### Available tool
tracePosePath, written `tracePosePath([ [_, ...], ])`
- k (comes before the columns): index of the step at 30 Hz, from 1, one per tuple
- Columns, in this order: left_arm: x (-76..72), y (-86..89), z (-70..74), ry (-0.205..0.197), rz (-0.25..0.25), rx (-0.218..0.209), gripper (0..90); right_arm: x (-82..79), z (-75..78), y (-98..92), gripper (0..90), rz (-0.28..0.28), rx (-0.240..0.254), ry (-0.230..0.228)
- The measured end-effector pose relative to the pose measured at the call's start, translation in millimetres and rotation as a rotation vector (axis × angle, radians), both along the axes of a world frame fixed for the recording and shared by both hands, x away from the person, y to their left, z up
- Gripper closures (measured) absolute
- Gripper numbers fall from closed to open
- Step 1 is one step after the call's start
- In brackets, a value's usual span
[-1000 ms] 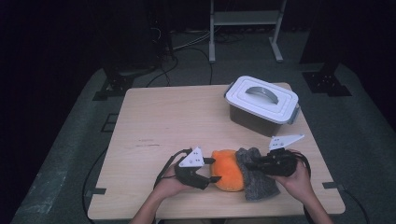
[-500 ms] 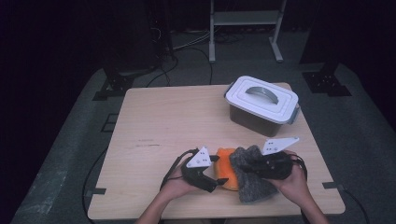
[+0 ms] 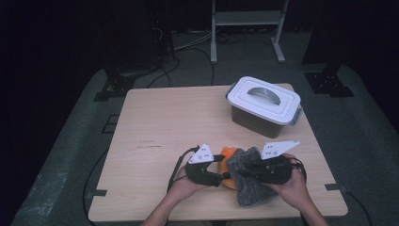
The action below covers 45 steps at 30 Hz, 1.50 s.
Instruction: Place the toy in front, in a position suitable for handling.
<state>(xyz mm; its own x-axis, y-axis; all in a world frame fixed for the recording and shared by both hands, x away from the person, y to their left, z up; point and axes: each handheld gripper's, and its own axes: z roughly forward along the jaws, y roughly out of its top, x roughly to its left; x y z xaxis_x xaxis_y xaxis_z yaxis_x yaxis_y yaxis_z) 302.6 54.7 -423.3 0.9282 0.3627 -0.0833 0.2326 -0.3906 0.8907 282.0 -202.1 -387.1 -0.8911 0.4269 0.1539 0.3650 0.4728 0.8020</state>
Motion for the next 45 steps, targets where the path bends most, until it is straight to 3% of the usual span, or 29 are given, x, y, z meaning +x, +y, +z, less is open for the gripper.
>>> tracePosePath([
  [8,1.2,0.8,-1.9,0.007,-0.008,-0.014,32.7,6.1,-10.6,-22.4,76.0,0.000,0.000,0.074],
  [9,1.2,0.8,-1.9,0.007,-0.008,-0.014,32.7,6.1,-10.6,-22.4,76.0,0.000,0.000,0.074],
  [10,-1.3,-1.3,-1.9,-0.011,-0.042,-0.007,33.2,6.0,-5.9,-24.5,76.0,-0.016,0.041,0.064],
  [13,-6.8,-3.5,-0.7,-0.044,-0.081,0.018,33.2,8.0,1.3,-26.2,75.9,-0.047,0.055,0.033],
  [16,-9.5,-3.3,0.1,-0.063,-0.100,0.036,32.3,12.0,1.5,-28.8,75.8,-0.077,0.034,0.025],
  [20,-9.7,-1.6,6.1,-0.113,-0.054,0.036,26.3,14.3,-9.1,-30.9,75.3,-0.053,0.020,0.072],
  [24,-9.5,-3.6,2.1,-0.105,-0.044,0.032,25.9,13.9,-9.7,-32.5,75.4,-0.026,-0.003,0.097],
  [29,-11.6,-6.4,1.2,-0.088,-0.072,0.040,28.6,12.6,-9.7,-32.1,75.6,-0.015,-0.027,0.104],
  [32,-14.0,-7.4,1.4,-0.096,-0.089,0.052,30.1,8.9,-2.5,-29.3,75.9,-0.014,-0.025,0.071],
  [35,-20.5,-13.4,3.4,-0.121,-0.127,0.059,30.7,4.6,12.1,-23.2,76.0,-0.012,0.021,0.024],
  [36,-20.5,-13.4,3.4,-0.121,-0.127,0.059,30.8,3.4,16.8,-17.3,76.0,-0.009,0.015,0.007],
  [37,-25.0,-17.1,4.6,-0.153,-0.145,0.085,30.7,3.3,18.6,-13.4,75.9,-0.008,0.003,-0.005],
  [38,-26.2,-17.6,4.9,-0.158,-0.146,0.097,30.6,4.0,19.6,-7.7,75.9,-0.006,-0.021,-0.019],
  [40,-26.3,-15.6,4.6,-0.160,-0.146,0.115,30.6,5.9,17.2,-3.4,75.8,-0.003,-0.039,-0.015],
  [43,-24.9,-12.6,5.0,-0.155,-0.140,0.110,28.7,8.8,10.2,-6.9,75.9,-0.005,-0.024,0.018],
  [45,-26.0,-12.2,10.7,-0.188,-0.084,0.056,26.6,9.3,5.5,-10.3,76.0,-0.008,-0.004,0.041],
])
